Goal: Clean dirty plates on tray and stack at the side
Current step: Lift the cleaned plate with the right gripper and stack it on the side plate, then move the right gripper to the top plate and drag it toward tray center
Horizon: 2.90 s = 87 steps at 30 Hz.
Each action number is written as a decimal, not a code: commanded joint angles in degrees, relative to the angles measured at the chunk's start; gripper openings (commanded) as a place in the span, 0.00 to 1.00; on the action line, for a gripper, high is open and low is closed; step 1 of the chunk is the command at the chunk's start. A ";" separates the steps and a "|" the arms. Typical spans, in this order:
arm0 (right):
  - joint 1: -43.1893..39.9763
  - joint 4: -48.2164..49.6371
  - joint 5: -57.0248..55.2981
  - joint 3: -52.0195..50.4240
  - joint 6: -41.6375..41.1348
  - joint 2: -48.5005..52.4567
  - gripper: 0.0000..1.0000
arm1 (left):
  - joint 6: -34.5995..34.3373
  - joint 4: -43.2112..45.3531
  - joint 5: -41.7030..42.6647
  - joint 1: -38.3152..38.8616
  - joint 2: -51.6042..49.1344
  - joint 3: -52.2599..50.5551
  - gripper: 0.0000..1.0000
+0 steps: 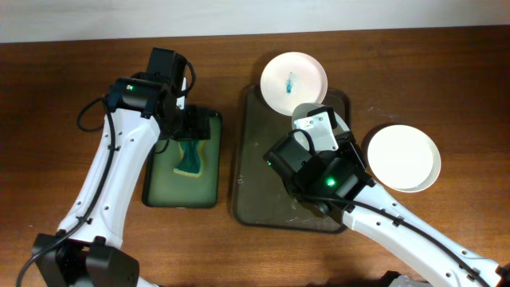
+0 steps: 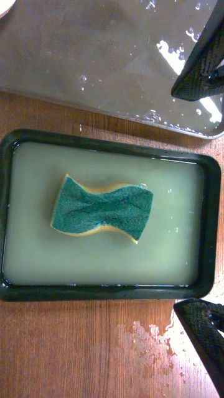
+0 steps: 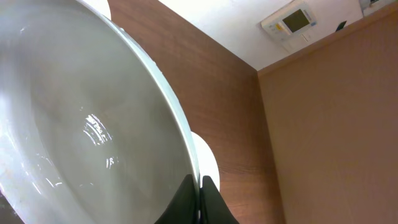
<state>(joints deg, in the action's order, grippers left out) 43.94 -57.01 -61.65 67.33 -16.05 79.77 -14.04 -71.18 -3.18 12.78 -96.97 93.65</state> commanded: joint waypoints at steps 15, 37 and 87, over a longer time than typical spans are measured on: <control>0.46 0.20 -2.01 0.52 -0.28 -1.31 0.04 | 0.46 -0.04 0.46 -0.04 0.35 0.42 1.00; 0.46 0.66 -1.79 0.52 -0.31 -1.31 0.04 | 0.46 -0.07 0.44 -0.04 0.35 0.42 1.00; -66.97 -0.46 85.88 3.98 7.37 3.91 0.98 | 0.46 -0.04 0.44 -0.04 0.35 0.42 0.99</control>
<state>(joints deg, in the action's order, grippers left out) -30.35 -58.22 20.82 68.51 -13.34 90.26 -14.04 -71.18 -3.18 12.78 -96.97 93.65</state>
